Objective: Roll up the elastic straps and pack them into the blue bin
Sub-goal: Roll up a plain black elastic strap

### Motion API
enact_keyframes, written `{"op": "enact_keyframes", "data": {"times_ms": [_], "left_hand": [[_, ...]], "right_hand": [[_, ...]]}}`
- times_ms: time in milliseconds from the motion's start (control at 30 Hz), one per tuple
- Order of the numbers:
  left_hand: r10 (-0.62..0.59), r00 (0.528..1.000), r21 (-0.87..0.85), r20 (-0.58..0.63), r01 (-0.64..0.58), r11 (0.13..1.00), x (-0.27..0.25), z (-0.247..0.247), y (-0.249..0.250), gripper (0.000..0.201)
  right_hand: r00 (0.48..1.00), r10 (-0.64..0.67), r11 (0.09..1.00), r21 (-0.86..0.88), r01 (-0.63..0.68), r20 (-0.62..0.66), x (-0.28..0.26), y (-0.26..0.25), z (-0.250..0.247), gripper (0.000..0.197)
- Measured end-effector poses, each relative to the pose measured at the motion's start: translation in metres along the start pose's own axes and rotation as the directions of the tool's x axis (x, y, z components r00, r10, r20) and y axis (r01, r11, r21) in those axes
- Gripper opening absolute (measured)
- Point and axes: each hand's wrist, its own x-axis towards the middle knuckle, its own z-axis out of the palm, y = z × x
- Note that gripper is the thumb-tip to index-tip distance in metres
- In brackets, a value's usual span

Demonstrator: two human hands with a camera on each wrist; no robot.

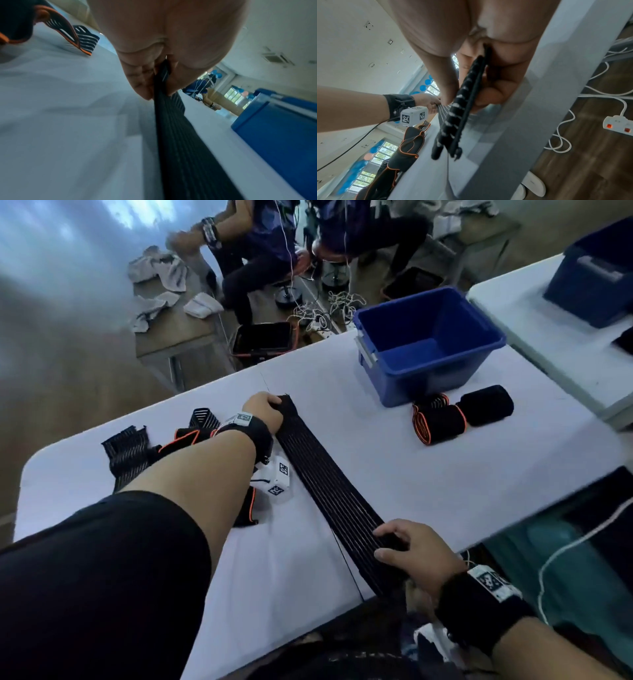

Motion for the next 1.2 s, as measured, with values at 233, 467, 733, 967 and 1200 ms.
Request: {"op": "enact_keyframes", "data": {"times_ms": [233, 467, 733, 967, 1200], "left_hand": [[-0.003, 0.998, 0.426, 0.055, -0.021, 0.905, 0.015, 0.0, 0.0, 0.036], [-0.026, 0.997, 0.515, 0.076, -0.017, 0.857, 0.015, -0.006, 0.011, 0.046], [0.303, 0.914, 0.319, 0.271, -0.382, 0.868, -0.113, -0.002, 0.015, 0.031], [0.185, 0.886, 0.212, 0.425, -0.296, 0.932, -0.26, 0.042, -0.022, 0.043], [0.169, 0.948, 0.051, 0.27, -0.189, 0.981, -0.314, 0.073, -0.035, 0.073]], "right_hand": [[1.0, 0.002, 0.996, -0.092, -0.002, 0.008, 0.002, 0.002, 0.011, 0.026], [0.989, 0.007, 0.974, -0.227, 0.027, 0.148, -0.002, -0.022, 0.008, 0.059], [0.973, -0.038, 0.932, -0.343, 0.116, 0.226, 0.004, -0.016, 0.002, 0.075], [0.962, -0.129, 0.893, -0.393, 0.217, 0.239, 0.008, -0.001, -0.007, 0.065], [0.913, -0.23, 0.807, -0.458, 0.372, 0.336, 0.004, 0.004, -0.007, 0.063]]}}
